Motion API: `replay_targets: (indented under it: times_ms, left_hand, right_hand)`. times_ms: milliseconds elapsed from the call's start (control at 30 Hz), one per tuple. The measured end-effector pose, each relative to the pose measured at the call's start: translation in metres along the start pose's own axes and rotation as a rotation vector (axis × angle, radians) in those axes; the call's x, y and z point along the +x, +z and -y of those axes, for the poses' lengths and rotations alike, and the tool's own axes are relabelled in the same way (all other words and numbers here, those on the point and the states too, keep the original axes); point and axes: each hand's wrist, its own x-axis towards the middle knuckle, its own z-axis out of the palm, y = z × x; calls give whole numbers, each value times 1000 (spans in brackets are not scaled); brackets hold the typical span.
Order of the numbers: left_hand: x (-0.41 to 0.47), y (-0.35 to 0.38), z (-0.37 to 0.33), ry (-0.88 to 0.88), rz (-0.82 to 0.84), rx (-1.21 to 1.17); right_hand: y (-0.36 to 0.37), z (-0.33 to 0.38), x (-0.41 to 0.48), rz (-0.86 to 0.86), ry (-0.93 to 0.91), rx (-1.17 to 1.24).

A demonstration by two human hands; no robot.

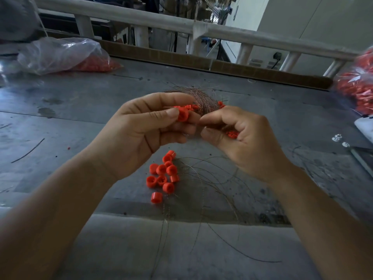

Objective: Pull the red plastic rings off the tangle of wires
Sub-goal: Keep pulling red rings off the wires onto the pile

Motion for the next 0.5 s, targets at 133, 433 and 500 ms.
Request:
replay_targets:
  times_ms: [133, 433, 500]
  left_hand:
    - [0, -2, 0, 17, 5, -52]
    - [0, -3, 5, -19, -179, 267]
    - [1, -4, 8, -27, -243, 549]
  right_hand:
    - [-1, 0, 0, 24, -1, -40]
    - [-10, -3, 0, 16, 96, -82]
    - [-8, -7, 0, 112, 176, -156]
